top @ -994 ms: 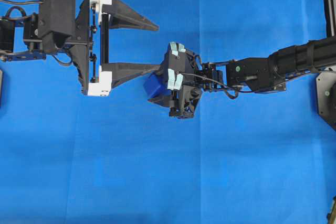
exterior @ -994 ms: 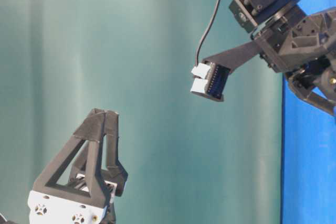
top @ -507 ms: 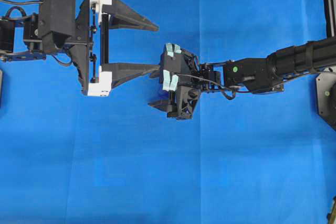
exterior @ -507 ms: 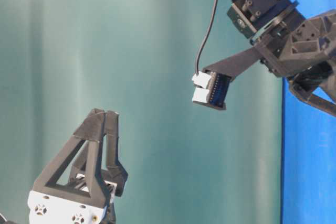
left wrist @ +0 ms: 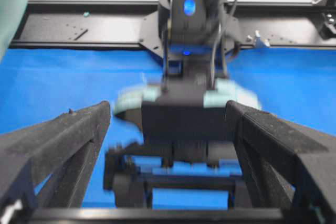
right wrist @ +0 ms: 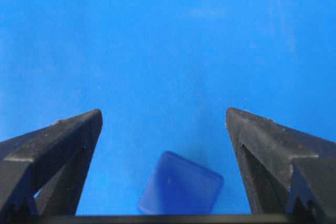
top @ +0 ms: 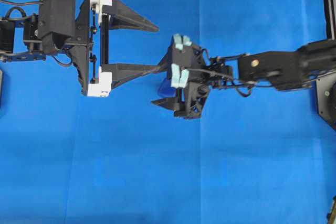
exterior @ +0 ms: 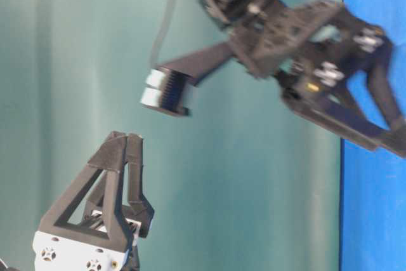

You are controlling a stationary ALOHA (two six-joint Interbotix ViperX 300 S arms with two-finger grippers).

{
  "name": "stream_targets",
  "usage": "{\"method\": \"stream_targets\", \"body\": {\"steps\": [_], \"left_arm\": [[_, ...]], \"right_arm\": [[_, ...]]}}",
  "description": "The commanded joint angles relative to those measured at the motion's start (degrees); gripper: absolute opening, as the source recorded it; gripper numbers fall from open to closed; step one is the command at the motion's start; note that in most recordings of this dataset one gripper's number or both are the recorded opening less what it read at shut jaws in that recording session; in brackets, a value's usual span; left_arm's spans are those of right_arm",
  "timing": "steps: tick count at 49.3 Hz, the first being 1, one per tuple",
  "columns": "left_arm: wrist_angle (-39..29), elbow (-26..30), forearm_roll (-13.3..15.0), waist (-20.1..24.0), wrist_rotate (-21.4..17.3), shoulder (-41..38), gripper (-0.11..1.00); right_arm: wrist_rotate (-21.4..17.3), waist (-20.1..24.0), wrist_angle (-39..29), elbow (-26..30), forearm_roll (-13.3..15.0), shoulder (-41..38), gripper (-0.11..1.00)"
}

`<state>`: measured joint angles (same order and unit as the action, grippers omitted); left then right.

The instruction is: Handover the blue block to the right arm after grasping it with the left arm, then place it in the designated position.

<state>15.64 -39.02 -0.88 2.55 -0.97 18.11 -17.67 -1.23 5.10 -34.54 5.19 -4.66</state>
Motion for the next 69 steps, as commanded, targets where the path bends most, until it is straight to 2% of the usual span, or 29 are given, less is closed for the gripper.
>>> {"method": "stream_targets", "body": {"steps": [1,19,39,61,69], "left_arm": [[0.4,1.1,-0.1,-0.1,0.0,1.2,0.93],[0.3,1.2,-0.1,-0.1,0.1,1.2,0.93],[0.4,1.2,-0.1,-0.2,0.0,1.2,0.93],[0.4,1.2,-0.1,-0.2,0.2,1.2,0.93],[0.4,1.2,-0.1,-0.3,0.1,1.3,0.93]], "right_arm": [[0.1,0.2,-2.5,0.5,-0.1,4.8,0.91],[0.2,0.2,-11.3,-0.8,0.3,18.5,0.91],[0.2,0.2,-17.8,-2.0,0.9,29.5,0.91],[0.3,-0.2,-17.4,-3.3,1.1,32.0,0.90],[0.3,-0.2,-15.4,-4.5,2.2,33.6,0.90]]}}
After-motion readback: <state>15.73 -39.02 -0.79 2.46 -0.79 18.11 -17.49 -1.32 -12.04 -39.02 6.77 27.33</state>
